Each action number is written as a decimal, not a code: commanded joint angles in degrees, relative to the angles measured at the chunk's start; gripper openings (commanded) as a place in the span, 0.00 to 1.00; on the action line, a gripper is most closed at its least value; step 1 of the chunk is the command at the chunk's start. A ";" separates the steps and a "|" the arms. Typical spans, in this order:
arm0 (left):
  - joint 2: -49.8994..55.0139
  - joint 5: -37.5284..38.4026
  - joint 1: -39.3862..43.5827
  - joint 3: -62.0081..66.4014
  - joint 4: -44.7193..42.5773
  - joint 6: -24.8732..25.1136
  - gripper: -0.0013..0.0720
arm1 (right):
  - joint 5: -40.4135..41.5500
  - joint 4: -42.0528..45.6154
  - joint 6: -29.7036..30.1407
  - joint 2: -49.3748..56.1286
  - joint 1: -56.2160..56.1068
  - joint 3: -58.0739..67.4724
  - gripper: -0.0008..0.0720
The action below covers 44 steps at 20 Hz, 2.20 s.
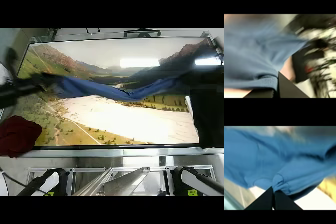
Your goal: Fold the shirts.
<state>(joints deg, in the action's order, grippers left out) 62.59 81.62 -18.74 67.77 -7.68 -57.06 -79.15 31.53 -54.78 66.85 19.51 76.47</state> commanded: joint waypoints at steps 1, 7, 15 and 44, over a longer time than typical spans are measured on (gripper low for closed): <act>-7.21 7.30 -10.16 14.03 23.54 2.58 0.05 | 12.37 -14.01 0.02 -21.03 0.04 2.99 0.03; -9.60 8.92 -34.14 28.70 44.83 2.32 0.05 | 34.10 -3.08 3.17 -37.31 0.04 15.39 0.03; -0.33 4.02 -9.38 17.94 6.86 2.91 0.05 | 16.20 -2.49 0.37 -8.98 -1.64 16.26 0.03; 63.04 -16.85 9.27 49.16 -37.81 2.25 0.04 | 19.28 4.94 3.85 36.61 -3.65 1.33 0.03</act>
<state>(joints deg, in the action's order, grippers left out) 125.27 66.85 -9.74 116.40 -43.38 -57.78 -60.86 36.18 -51.31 103.35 15.92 79.09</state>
